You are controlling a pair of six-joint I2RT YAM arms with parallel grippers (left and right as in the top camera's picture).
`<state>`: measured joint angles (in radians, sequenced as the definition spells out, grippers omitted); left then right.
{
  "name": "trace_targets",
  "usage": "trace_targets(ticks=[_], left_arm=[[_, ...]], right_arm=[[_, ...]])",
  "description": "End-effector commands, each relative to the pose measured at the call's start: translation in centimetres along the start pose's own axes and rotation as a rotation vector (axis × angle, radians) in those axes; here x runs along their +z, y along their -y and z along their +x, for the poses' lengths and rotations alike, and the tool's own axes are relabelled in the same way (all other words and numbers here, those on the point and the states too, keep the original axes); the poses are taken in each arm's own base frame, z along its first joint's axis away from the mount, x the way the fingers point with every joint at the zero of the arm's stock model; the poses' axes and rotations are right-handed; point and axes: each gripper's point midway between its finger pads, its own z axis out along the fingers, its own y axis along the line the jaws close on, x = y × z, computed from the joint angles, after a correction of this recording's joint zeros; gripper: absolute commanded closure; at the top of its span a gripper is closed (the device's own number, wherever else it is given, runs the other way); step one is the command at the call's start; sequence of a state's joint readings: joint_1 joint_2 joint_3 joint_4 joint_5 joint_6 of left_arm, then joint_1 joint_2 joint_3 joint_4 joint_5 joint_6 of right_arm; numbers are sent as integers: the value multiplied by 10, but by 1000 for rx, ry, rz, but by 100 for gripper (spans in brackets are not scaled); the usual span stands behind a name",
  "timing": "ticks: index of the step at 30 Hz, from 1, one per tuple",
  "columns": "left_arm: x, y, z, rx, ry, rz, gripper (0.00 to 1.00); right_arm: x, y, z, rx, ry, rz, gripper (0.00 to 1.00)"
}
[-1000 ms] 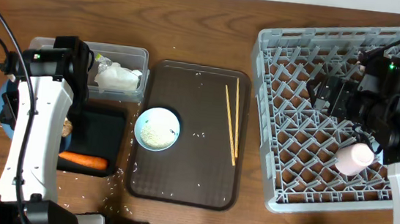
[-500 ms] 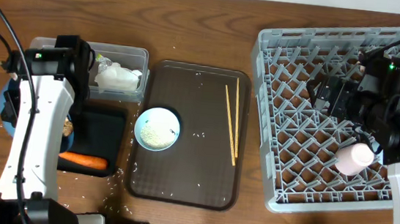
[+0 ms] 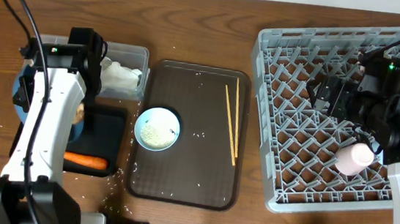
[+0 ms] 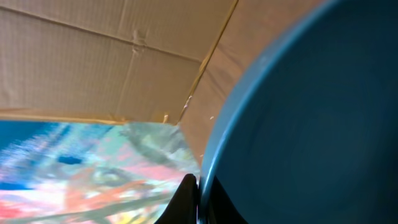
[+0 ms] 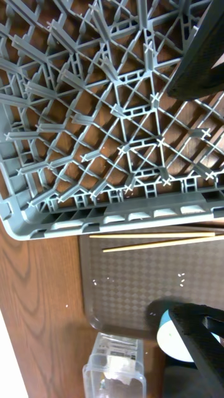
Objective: Sort waste into correct bins and load items into the dishwasher rack
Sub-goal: 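Hand the blue plate from the left gripper to the right gripper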
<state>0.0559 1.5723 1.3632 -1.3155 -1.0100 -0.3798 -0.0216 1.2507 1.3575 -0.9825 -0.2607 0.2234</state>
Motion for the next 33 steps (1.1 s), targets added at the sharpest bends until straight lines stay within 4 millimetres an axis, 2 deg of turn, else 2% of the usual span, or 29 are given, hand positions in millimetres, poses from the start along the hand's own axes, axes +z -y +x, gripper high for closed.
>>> trace_targets(ticks=[1,6,9,14,21,25,28,31,33], left_arm=[[4,-3,0,47,5,-61,94],[2,-7,7,63,-14,-74,94],[1,-11,7,110,-9,-93,94],[-2,-10,4,84,10,-89,94],[-15,-9,26,69,-37,20,94],[-39,-4,36,-22,-38,229,94],[-70,6,38,-74,3,472,94],[-124,30,37,-124,70,852,94],[-165,38,33,-148,129,1076,94]], right_arm=[[0,-2,1,-7,-2,-3,3],[0,-3,-1,-8,3,-4,2],[0,-3,-3,-10,12,-6,2],[0,-3,-3,-11,13,-6,2],[0,-4,-3,-11,13,-9,3],[0,-14,-1,-13,1,-65,3],[-2,-31,1,-31,-12,-167,6],[-9,-60,3,-72,-24,-333,10],[-15,-82,4,-121,-23,-439,12]])
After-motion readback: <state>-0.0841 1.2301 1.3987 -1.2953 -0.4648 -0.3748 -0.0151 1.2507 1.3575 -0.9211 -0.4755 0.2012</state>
